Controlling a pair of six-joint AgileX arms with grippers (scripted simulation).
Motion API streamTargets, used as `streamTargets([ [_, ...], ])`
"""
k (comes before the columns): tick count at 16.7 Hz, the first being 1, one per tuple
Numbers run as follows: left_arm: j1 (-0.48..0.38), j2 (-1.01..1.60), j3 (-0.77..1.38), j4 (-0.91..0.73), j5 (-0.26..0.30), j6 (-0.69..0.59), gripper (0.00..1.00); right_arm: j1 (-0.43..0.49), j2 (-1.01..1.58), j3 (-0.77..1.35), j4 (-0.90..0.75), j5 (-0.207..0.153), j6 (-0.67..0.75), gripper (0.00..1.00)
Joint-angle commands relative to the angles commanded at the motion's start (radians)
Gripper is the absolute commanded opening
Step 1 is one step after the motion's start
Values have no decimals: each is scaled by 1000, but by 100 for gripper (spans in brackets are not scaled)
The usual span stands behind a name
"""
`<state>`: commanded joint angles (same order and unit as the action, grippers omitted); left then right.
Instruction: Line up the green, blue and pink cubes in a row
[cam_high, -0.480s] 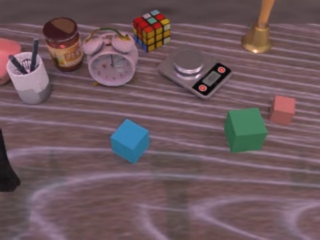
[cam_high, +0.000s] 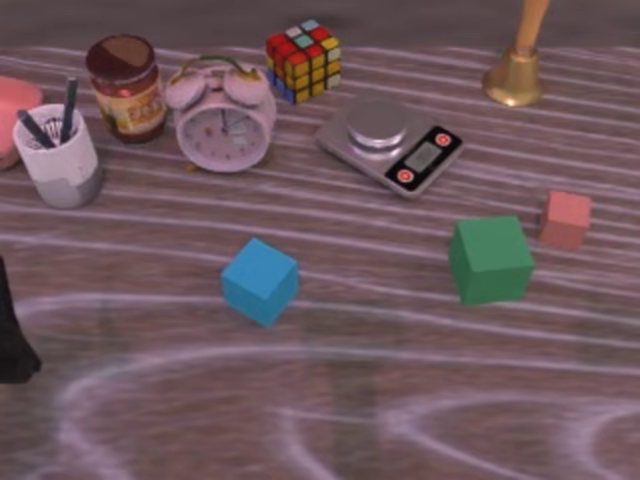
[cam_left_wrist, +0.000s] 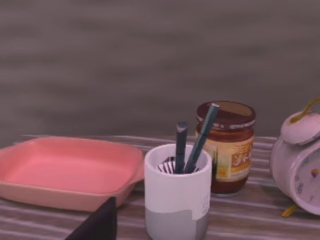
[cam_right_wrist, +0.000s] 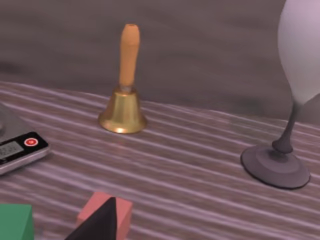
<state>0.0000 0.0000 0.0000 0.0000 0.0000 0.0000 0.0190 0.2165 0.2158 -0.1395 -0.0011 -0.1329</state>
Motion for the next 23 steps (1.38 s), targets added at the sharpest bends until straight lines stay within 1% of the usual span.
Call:
streamTargets([
  [4, 0, 0, 0, 0, 0, 0, 100, 22, 354, 323, -197, 3, -181, 100],
  [11, 0, 0, 0, 0, 0, 0, 100, 71, 1213, 972, -631, 9, -561, 100],
  [14, 0, 0, 0, 0, 0, 0, 100, 92, 1522, 1220, -800, 9, -712, 100],
  [19, 0, 0, 0, 0, 0, 0, 100, 120, 1908, 1575, -1005, 7, -910, 100],
  [23, 0, 0, 0, 0, 0, 0, 100, 133, 2073, 1741, -1089, 5, -999, 100],
])
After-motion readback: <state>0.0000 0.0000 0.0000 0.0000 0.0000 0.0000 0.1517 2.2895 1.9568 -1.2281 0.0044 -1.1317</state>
